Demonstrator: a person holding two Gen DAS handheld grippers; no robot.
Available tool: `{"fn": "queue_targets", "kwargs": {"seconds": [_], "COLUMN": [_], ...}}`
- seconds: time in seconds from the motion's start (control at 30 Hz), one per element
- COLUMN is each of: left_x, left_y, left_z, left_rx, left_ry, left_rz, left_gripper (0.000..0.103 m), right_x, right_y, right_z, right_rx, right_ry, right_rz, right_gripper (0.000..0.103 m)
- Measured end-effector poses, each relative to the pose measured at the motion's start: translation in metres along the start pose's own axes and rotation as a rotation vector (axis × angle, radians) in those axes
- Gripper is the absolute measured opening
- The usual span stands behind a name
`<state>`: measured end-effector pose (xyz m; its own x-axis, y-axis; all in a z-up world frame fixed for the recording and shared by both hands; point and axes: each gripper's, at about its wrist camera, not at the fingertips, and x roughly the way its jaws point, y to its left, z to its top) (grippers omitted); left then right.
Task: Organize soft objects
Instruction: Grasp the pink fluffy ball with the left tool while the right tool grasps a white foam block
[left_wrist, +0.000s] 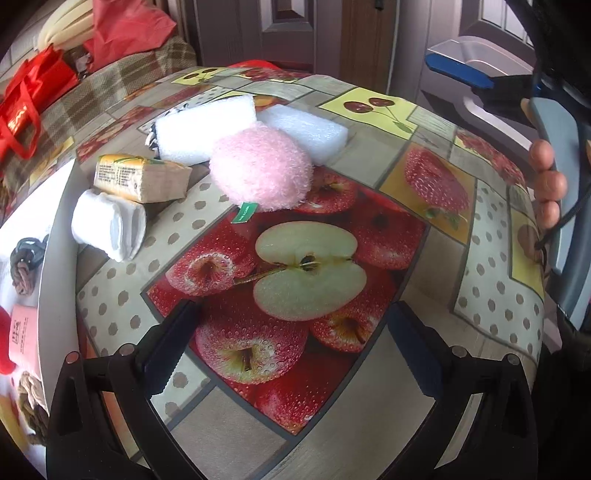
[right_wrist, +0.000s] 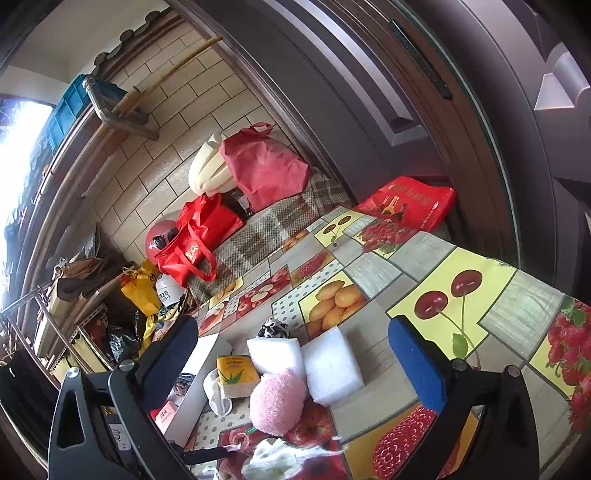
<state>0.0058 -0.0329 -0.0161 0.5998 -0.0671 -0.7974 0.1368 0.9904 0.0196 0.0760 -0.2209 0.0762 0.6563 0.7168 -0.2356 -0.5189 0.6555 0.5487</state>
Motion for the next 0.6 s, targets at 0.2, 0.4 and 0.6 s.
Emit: {"fn": "queue_targets", "kwargs": {"seconds": [0.2,0.4,0.6], "left_x": [0.0,0.001,0.001], "left_y": [0.0,0.001,0.002], "left_z": [0.0,0.001,0.004], "left_rx": [0.001,0.008,0.003], "left_ry": [0.001,-0.002,-0.006], "left_rz": [0.0,-0.009,-0.024], "left_gripper": [0.103,0.103,0.102], "right_x": [0.003,0.008,0.042], "right_y": [-0.001,0.0,-0.006], "right_z": [-0.003,0.0,0.006], "right_rx": [0.008,-0.036,-0.202], "right_ry": [0.009,0.036,0.191], "right_rz": [-0.006,-0.045,-0.163], "right_gripper": [0.103,0.103,0.103]}}
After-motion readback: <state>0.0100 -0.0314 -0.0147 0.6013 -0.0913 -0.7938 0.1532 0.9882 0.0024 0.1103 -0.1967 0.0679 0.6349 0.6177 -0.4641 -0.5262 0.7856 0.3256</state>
